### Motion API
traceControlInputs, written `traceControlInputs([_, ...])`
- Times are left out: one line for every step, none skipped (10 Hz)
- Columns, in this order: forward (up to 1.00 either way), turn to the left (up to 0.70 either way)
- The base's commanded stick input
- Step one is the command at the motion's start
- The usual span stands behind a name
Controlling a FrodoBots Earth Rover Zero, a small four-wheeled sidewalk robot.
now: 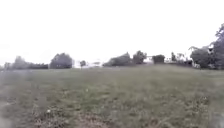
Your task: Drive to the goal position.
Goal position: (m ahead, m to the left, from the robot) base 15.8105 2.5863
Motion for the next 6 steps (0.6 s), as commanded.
traceControlInputs([0.50, -0.36])
traceControlInputs([0.50, -0.37])
traceControlInputs([0.50, -0.17])
traceControlInputs([0.50, -0.06])
traceControlInputs([0.50, -0.01])
traceControlInputs([0.50, -0.04])
